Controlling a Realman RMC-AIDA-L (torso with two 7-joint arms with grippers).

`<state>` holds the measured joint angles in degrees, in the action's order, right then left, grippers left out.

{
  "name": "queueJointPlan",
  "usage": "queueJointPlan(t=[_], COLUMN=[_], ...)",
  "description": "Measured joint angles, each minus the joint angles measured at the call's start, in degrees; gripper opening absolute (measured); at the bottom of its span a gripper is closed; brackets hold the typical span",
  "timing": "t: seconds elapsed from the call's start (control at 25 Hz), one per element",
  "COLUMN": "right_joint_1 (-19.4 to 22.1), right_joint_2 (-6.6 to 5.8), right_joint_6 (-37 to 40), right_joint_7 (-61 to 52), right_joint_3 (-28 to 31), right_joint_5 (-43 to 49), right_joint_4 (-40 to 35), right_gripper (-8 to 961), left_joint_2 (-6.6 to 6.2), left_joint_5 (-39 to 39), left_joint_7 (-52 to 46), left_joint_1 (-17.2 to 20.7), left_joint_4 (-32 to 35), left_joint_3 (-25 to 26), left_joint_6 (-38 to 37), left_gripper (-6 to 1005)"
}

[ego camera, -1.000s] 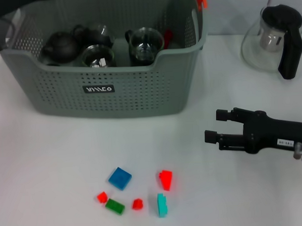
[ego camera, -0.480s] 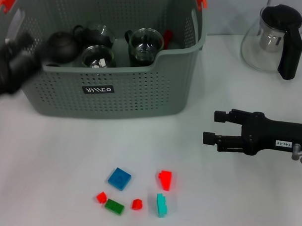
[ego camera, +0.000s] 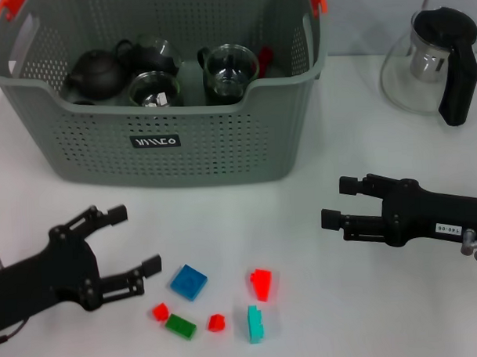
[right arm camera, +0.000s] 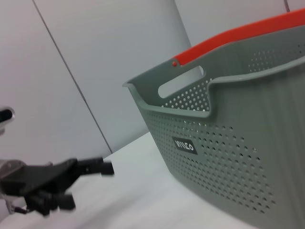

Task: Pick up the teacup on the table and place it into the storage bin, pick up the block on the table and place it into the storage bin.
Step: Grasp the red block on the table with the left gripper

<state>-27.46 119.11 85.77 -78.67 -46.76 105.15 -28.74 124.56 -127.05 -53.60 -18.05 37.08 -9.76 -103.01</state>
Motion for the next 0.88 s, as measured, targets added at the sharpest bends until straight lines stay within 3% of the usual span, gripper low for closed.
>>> queueJointPlan(t=[0.32,0.88], right_joint_1=[-0.2,-0.5], right_joint_2=[0.3,0.42], right_joint_6=[-0.5,-0.6], right_joint_7=[0.0,-0.8], right_joint_3=[0.0,0.1], right_joint_5=[0.0,0.0], right_joint_4=[0.0,-0.1], right_gripper=[927,927], left_joint_2=[0.01,0.16], left_joint_5=[-7.0,-9.3], left_joint_7=[9.3,16.1], left_joint_1=[-0.6,0.3], left_joint_4=[-1.0,-4.1], left_joint_3=[-0.2,0.3], left_joint_6=[3.1,11.0], left_gripper=[945,839])
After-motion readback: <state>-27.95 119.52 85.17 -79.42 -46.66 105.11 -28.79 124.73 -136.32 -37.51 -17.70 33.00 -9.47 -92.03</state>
